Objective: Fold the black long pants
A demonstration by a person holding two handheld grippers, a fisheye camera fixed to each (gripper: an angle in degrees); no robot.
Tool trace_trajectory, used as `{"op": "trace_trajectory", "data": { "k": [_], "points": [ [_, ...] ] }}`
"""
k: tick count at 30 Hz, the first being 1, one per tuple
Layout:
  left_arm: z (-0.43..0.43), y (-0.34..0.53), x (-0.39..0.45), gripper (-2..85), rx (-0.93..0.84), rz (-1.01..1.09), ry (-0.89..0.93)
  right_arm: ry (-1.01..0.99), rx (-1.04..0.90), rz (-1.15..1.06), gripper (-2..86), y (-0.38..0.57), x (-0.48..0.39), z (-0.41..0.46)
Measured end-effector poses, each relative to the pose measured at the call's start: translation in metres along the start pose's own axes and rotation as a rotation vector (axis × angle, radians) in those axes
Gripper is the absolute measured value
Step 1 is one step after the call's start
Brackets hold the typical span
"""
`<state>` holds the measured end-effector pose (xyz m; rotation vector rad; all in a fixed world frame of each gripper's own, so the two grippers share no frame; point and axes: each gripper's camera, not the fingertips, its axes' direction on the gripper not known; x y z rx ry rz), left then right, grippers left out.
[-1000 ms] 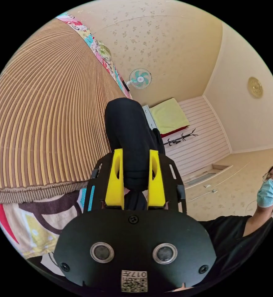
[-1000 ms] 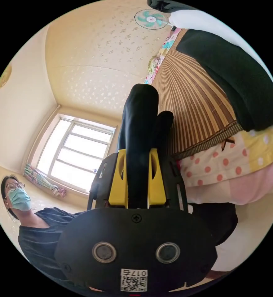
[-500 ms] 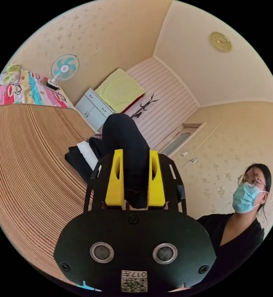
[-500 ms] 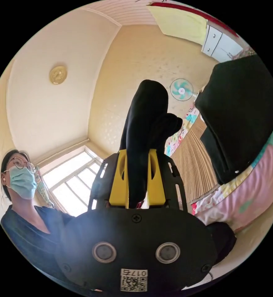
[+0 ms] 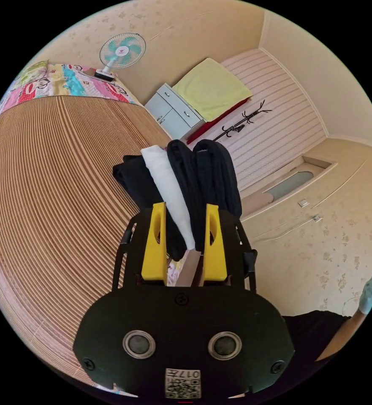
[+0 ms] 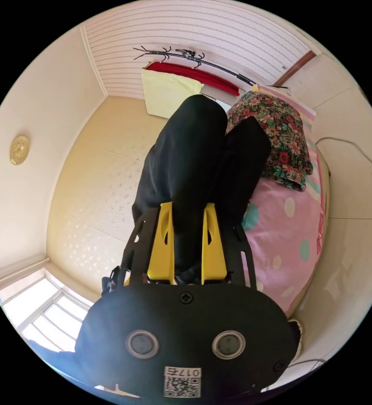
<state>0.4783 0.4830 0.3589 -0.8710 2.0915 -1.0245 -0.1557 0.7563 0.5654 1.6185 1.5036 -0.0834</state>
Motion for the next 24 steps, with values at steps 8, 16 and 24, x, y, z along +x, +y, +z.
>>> {"op": "trace_trajectory", "data": {
  "k": [8, 16, 24],
  "points": [
    [-0.053, 0.102, 0.019, 13.4, 0.045, 0.007, -0.046, 0.008, -0.020, 0.021, 12.7, 0.012, -0.010, 0.001],
    [-0.188, 0.193, 0.052, 12.0, 0.344, -0.056, -0.220, 0.139, -0.022, -0.255, 8.6, 0.089, -0.092, -0.014],
    [-0.297, 0.308, 0.041, 5.5, 0.559, -0.223, -0.441, 0.389, -0.600, -0.700, 1.1, 0.264, -0.155, 0.131]
  ]
}}
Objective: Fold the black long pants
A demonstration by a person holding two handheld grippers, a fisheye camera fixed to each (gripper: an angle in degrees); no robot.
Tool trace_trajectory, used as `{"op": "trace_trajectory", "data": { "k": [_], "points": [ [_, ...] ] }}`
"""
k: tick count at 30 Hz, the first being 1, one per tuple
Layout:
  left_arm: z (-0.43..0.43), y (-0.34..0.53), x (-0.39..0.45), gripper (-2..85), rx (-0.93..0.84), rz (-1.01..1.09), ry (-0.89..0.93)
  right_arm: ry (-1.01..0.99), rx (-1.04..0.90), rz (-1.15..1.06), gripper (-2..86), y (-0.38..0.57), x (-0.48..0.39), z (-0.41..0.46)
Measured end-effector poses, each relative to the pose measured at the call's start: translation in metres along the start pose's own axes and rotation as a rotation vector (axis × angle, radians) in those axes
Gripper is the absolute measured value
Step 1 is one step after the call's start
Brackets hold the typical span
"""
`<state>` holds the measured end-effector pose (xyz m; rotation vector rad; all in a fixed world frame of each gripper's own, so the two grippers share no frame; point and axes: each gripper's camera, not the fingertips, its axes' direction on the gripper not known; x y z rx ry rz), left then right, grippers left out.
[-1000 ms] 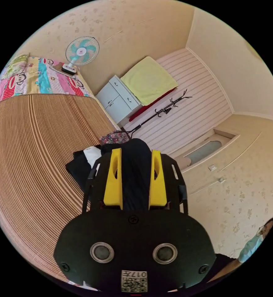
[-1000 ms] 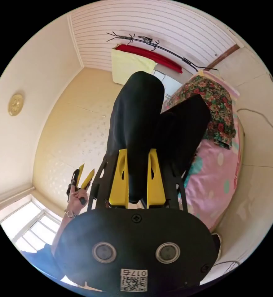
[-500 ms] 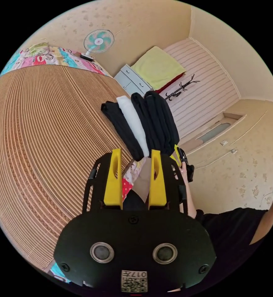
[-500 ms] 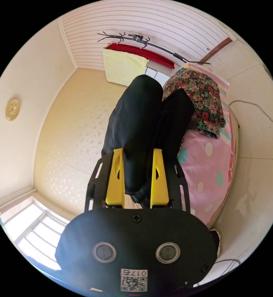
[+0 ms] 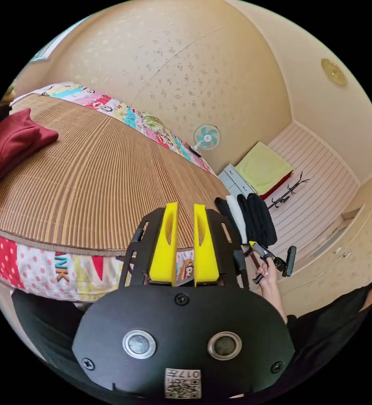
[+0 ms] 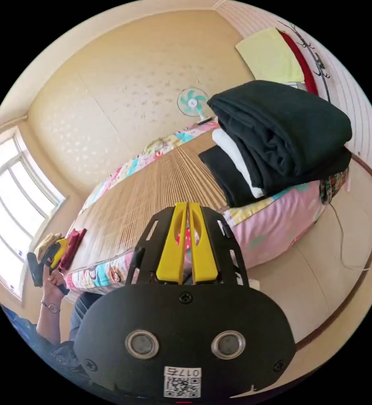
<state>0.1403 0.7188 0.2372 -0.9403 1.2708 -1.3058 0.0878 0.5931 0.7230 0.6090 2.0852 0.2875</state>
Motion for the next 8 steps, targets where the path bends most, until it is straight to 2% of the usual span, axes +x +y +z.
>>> {"op": "trace_trajectory", "data": {
  "k": [3, 6, 8],
  "points": [
    [-0.027, 0.018, -0.005, 1.7, 0.042, -0.006, -0.074, -0.004, -0.052, -0.137, 0.6, 0.023, -0.041, 0.051],
    [-0.064, 0.029, -0.017, 0.9, 0.136, -0.058, -0.250, -0.028, -0.157, -0.113, 0.4, 0.033, -0.047, 0.089],
    [-0.091, 0.016, -0.026, 5.2, 0.182, -0.060, -0.531, -0.069, -0.179, -0.096, 0.4, 0.036, -0.044, 0.106]
  ]
}}
